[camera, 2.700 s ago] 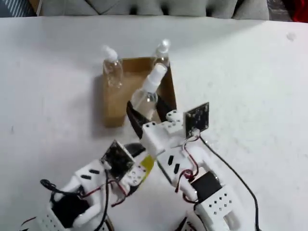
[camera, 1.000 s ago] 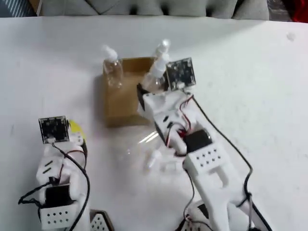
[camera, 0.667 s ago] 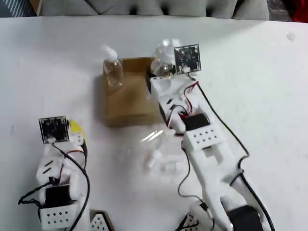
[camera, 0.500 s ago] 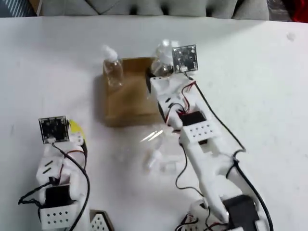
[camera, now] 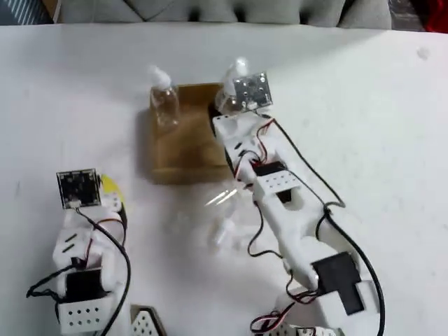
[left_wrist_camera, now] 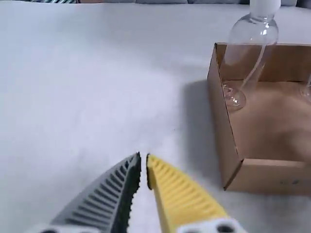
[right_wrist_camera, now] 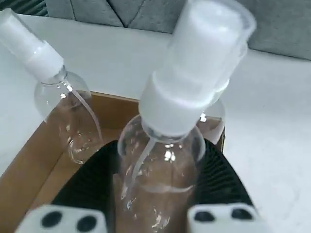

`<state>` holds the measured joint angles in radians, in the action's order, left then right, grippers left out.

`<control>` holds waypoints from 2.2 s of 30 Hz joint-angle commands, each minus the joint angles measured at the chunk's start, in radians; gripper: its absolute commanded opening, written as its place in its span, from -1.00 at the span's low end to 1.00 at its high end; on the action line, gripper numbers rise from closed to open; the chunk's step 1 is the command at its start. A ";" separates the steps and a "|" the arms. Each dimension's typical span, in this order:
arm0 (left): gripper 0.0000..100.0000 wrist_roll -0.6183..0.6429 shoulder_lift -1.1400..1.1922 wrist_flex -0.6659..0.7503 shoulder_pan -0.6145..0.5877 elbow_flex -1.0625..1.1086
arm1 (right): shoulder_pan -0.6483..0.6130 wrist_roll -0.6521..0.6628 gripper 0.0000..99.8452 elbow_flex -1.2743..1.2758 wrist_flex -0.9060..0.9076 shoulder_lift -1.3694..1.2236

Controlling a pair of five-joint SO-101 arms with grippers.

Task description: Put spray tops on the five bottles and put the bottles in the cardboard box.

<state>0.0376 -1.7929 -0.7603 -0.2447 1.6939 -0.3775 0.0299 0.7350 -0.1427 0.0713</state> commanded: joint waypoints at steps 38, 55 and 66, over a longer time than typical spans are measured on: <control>-0.94 -0.014 -0.008 -0.002 0.018 0.000 | 0.059 0.112 -0.97 -0.057 -0.214 -0.239; -0.94 -0.014 -0.008 0.002 0.018 0.000 | 0.054 0.112 -0.65 -0.052 -0.211 -0.243; -0.94 -0.014 -0.008 0.002 0.016 0.000 | 0.008 0.110 -0.64 -0.041 -0.214 -0.243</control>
<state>0.0376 -1.7929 -0.7603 -0.2447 1.6939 -0.3468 0.1297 0.7135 -0.3468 -0.1741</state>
